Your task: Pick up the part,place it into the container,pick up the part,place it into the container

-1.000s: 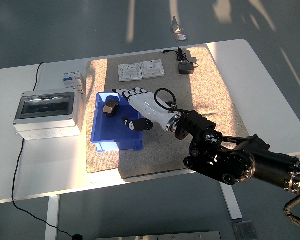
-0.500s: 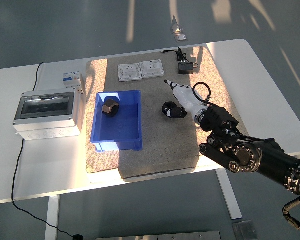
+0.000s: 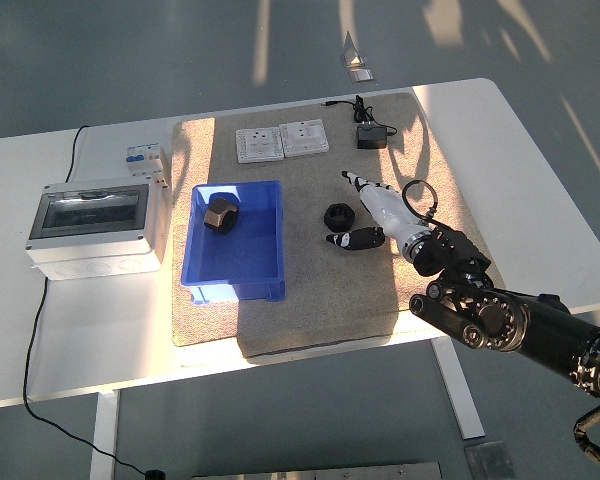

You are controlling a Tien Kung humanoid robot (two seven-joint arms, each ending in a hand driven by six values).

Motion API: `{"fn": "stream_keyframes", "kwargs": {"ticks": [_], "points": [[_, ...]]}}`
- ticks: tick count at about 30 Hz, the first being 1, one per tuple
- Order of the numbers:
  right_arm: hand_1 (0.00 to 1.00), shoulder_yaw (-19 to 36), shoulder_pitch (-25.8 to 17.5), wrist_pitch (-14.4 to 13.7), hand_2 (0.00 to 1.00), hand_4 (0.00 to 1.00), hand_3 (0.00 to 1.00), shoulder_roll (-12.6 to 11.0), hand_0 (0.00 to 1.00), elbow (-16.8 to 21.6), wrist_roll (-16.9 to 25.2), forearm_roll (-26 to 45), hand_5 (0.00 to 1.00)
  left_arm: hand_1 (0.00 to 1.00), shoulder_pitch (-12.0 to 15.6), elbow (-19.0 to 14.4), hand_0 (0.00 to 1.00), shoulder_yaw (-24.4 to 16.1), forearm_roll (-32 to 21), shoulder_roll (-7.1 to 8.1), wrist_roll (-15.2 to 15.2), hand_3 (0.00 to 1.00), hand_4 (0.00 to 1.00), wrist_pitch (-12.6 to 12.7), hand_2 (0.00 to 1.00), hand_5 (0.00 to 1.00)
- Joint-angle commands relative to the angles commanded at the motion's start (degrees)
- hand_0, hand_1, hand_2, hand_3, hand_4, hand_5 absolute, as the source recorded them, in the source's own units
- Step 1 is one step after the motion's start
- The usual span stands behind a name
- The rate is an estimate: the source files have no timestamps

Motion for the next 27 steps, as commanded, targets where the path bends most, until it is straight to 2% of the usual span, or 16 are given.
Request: {"fn": "stream_keyframes", "kwargs": {"ticks": [1,6,7,12,13,18,19,24,25,27], "points": [[0.695,-0.2,0.0,-0.1,0.854,0.884,0.953,0.0,0.902,0.0,0.3,0.3,0.355,0.662,0.0,0.0,0.677,0.0,0.1,0.02,0.0,0.740,0.812,0.0,0.665,0.877],[0.695,-1.2,-0.1,0.3,0.854,0.884,0.953,0.0,0.902,0.1,0.2,0.4,0.355,0.662,-0.1,0.0,0.677,-0.1,0.4,0.09,0.0,0.740,0.812,-0.1,0.665,0.877],[0.616,-1.4,-0.2,0.6,0.728,0.845,0.850,0.0,0.870,0.2,0.0,0.2,0.315,0.662,-0.1,0.0,0.677,-0.1,0.4,0.10,0.1,0.741,0.813,-0.1,0.664,0.875],[0.616,-2.4,-0.6,2.5,0.728,0.845,0.850,0.0,0.870,0.6,-0.9,-0.8,0.315,0.662,-0.1,0.0,0.677,-0.2,0.7,0.16,0.1,0.741,0.813,-0.1,0.664,0.875],[0.555,-2.4,-0.6,2.8,0.670,0.734,0.743,0.0,0.851,0.7,-1.0,-1.1,0.177,0.662,-0.1,0.0,0.677,-0.3,0.8,0.16,0.1,0.740,0.812,-0.1,0.664,0.870],[0.555,-2.2,-0.7,3.1,0.670,0.734,0.743,0.0,0.851,1.1,-1.4,-3.1,0.177,0.662,-0.1,0.0,0.677,-0.5,1.0,0.17,0.1,0.740,0.812,-0.1,0.664,0.870],[0.536,-2.2,-0.7,3.0,0.621,0.712,0.666,0.0,0.849,1.2,-1.3,-3.2,0.168,0.661,-0.2,0.0,0.677,-0.5,1.1,0.17,0.1,0.740,0.812,-0.1,0.664,0.871],[0.536,-2.0,-0.8,1.8,0.621,0.712,0.666,0.0,0.849,1.3,-0.8,-3.7,0.168,0.661,-0.2,0.0,0.677,-0.7,1.2,0.16,0.1,0.740,0.812,-0.1,0.664,0.871],[0.531,-1.9,-0.8,1.6,0.534,0.711,0.620,0.0,0.843,1.4,-0.8,-3.7,0.179,0.661,-0.2,0.0,0.677,-0.7,1.2,0.16,0.1,0.740,0.812,-0.1,0.661,0.870],[0.531,-1.8,-0.9,1.2,0.534,0.711,0.620,0.0,0.843,1.4,-0.6,-3.8,0.179,0.661,-0.3,0.0,0.677,-0.7,1.2,0.15,0.1,0.740,0.812,-0.1,0.661,0.870]]}}
